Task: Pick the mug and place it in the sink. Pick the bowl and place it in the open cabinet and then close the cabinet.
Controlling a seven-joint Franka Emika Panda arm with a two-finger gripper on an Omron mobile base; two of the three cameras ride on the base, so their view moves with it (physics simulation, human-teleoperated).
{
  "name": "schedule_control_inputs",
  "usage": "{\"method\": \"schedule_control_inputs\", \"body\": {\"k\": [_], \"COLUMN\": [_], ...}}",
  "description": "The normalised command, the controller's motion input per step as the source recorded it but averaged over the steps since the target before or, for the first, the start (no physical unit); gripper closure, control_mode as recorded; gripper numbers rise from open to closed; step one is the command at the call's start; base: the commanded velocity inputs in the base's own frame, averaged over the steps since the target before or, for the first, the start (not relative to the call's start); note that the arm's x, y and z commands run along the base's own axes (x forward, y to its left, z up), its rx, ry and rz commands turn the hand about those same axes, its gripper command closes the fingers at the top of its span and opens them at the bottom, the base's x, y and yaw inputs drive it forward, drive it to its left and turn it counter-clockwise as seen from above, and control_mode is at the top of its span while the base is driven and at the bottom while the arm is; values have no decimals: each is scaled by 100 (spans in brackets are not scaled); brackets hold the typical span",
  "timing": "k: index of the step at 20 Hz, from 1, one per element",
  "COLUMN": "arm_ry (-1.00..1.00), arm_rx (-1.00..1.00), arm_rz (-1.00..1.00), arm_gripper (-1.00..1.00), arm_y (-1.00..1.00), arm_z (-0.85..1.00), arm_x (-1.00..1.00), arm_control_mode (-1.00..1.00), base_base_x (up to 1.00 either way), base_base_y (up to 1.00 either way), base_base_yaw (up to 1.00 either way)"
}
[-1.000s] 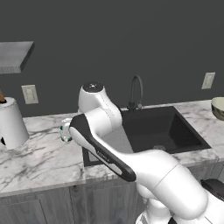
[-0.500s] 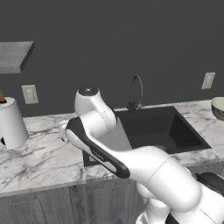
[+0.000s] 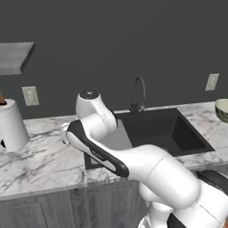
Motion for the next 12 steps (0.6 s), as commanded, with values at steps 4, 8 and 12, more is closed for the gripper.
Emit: {"method": "schedule_control_inputs", "body": {"k": [4, 8, 12], "arm_ry": [0, 0, 0], "arm_rx": [0, 0, 0], "arm_rz": [0, 0, 0], "arm_gripper": [-100, -100, -100], "arm_y": [7, 9, 9], "arm_z": [-11, -9, -7], "arm_x": [23, 22, 21], "arm_control_mode": [-100, -100, -100], "base_base_x": [0, 0, 0], "base_base_y": [0, 0, 0], "base_base_yaw": [0, 0, 0]}}
